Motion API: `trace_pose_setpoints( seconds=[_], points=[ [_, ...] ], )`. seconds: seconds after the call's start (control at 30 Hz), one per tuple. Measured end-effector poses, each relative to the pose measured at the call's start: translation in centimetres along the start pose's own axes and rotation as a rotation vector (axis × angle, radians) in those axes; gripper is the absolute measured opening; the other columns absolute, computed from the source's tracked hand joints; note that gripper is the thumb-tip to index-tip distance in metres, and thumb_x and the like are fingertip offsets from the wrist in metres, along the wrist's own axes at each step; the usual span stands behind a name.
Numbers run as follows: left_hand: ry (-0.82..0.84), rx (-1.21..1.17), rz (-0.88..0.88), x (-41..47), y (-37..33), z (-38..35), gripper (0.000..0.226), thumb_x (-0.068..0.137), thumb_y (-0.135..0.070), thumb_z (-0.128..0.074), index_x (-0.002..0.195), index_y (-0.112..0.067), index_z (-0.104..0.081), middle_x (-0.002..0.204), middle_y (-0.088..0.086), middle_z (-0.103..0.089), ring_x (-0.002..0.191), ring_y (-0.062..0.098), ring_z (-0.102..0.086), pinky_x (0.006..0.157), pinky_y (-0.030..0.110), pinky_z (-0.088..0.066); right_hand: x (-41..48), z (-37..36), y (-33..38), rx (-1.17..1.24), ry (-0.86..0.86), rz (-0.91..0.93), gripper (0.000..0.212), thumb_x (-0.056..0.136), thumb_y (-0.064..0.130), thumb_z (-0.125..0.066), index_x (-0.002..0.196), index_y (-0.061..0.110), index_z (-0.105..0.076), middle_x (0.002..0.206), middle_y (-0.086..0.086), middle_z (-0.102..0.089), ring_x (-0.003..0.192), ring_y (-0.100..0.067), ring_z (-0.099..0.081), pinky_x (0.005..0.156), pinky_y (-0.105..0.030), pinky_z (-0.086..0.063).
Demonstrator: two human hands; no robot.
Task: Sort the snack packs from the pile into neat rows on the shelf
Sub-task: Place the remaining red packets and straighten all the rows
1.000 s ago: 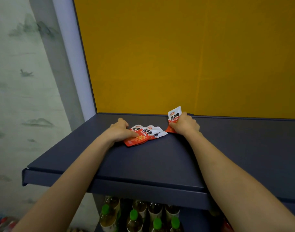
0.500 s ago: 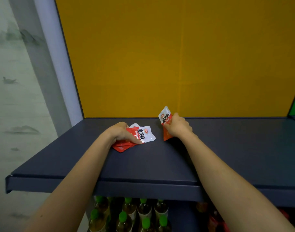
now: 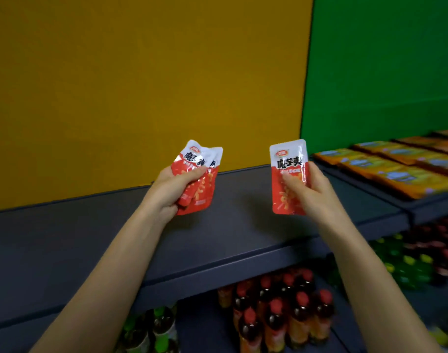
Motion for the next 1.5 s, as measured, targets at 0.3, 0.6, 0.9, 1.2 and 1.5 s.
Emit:
trace_pose_setpoints(
  seconds=[0.3,0.6,0.9,1.2,1.5],
  points=[
    [0.391,-0.182,0.105,-4.5,6.6,-29.7,0.009,0.081,-0.011,-0.066,0.088,-0.017,-0.066,0.061,-0.006,-0.072,0.052,0.006,-0.067,0.052,0.019,-0.056,-6.4,28.7,-7.2,0.045,-0.503,-0.172,0.012,0.092,0.015,-0.051,0.090,0.024,-0.059,0.084,0.007,-0.064,0.062,0.002,-0.061,0.057,-0.017,-0.050],
    [0.686,-0.173,0.274,-11.1,14.7,-52.8,0.013,0.082,-0.012,-0.066,0.094,-0.015,-0.067,0.065,-0.002,-0.073,0.054,0.011,-0.068,0.051,0.022,-0.055,-15.8,48.3,-11.4,-0.068,-0.812,-0.283,0.016,0.093,0.011,-0.047,0.087,0.020,-0.059,0.076,0.004,-0.060,0.062,-0.005,-0.056,0.055,-0.022,-0.045],
    [0.946,-0.043,0.529,-17.4,25.0,-70.6,0.020,0.082,-0.017,-0.067,0.101,-0.011,-0.067,0.072,0.004,-0.071,0.062,0.018,-0.067,0.051,0.024,-0.054,-22.6,61.2,-15.4,-0.164,-1.086,-0.386,0.015,0.092,0.014,-0.050,0.088,0.026,-0.059,0.091,0.001,-0.067,0.079,-0.014,-0.062,0.068,-0.029,-0.050],
    [1.019,-0.034,0.481,-15.2,28.1,-88.4,0.016,0.082,-0.016,-0.067,0.098,-0.016,-0.065,0.083,0.006,-0.070,0.068,0.019,-0.066,0.053,0.025,-0.054,-18.4,75.6,-20.9,-0.214,-1.165,-0.470,0.016,0.092,0.017,-0.052,0.104,0.019,-0.060,0.097,0.000,-0.068,0.087,-0.015,-0.064,0.071,-0.028,-0.051],
    [1.050,-0.050,0.388,-11.4,29.8,-105.0,0.032,0.081,-0.014,-0.069,0.112,-0.010,-0.062,0.103,0.017,-0.070,0.087,0.033,-0.068,0.076,0.044,-0.057,-13.0,89.6,-24.6,-0.254,-1.201,-0.477,0.013,0.091,0.016,-0.053,0.101,0.019,-0.061,0.091,0.001,-0.068,0.080,-0.013,-0.063,0.069,-0.026,-0.050]
  ],
)
Point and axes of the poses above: each hand's wrist, its own x-axis towards the middle knuckle, its own z-axis out of the back of the hand, y = z × x, the point moved 10 cm from there along x, towards the middle knuckle
